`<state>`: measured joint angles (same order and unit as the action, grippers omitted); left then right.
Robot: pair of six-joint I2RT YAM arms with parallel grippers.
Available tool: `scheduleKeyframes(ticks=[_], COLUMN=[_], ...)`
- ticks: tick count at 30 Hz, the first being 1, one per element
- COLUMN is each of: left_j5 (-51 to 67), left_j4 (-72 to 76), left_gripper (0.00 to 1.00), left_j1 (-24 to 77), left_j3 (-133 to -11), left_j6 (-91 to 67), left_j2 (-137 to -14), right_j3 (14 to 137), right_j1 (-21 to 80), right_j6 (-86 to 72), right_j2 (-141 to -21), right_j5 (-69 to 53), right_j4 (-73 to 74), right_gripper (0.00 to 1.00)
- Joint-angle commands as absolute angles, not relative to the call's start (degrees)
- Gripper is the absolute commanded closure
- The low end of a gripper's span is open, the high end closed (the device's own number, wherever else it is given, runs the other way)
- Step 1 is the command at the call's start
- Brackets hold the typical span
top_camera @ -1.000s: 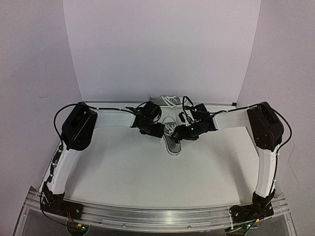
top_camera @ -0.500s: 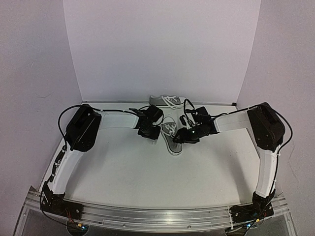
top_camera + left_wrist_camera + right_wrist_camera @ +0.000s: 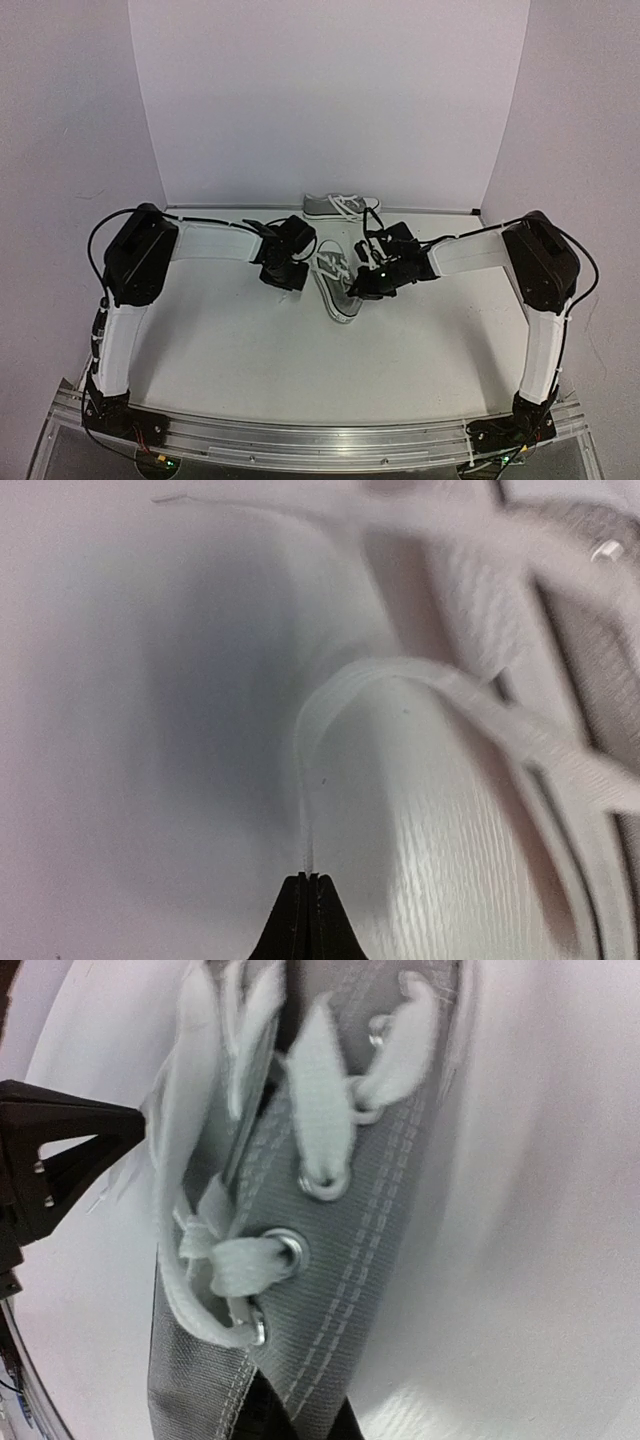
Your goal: Tie the shoes
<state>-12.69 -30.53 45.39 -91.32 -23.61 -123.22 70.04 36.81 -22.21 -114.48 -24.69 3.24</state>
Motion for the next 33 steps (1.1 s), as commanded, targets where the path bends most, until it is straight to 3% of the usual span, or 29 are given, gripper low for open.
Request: scheduleKeyframes(ticks=[1,9,19,25,30,33], left_j5=[-14.18,-11.11,-9.76,-9.06,-8.90,-8.10], left_j4=[-29.33,-29.31,-26.76,-28.60,-30.18,-30.09], left_gripper=[1.00,1.00,1.00,1.00,1.00,1.00], left_j1=[45.35,45.35,45.35,45.35,45.35,45.35], left_j3=[-82.51,-63.12,-49.84,-48.16,-45.33,-43.61], left_j6=[-26.86,-32.40,-38.26,-39.68,-40.13,-40.11], left_j2=[-106.07,-87.85,-80.27,-77.51,-72.24,-70.62], right_j3=[70.59,65.88,64.57,66.03,64.99,68.96], right_j1=[44.73,56.51,67.26,68.99,68.99,68.73], right_j6=[-27.98,-41.80,-56.29,-55.13,-47.61,-36.73], right_j2=[-107.38,-102.59,-106.79,-105.24,-96.43,-95.19], right_j5=[-23.58,-6.39,3.36,0.57,6.79,10.09], right_j4=[-2.69,-3.78,-4.48,-3.45,1.17,3.17], right_gripper=[1.00,1.00,0.96,0.68,0.27,0.18])
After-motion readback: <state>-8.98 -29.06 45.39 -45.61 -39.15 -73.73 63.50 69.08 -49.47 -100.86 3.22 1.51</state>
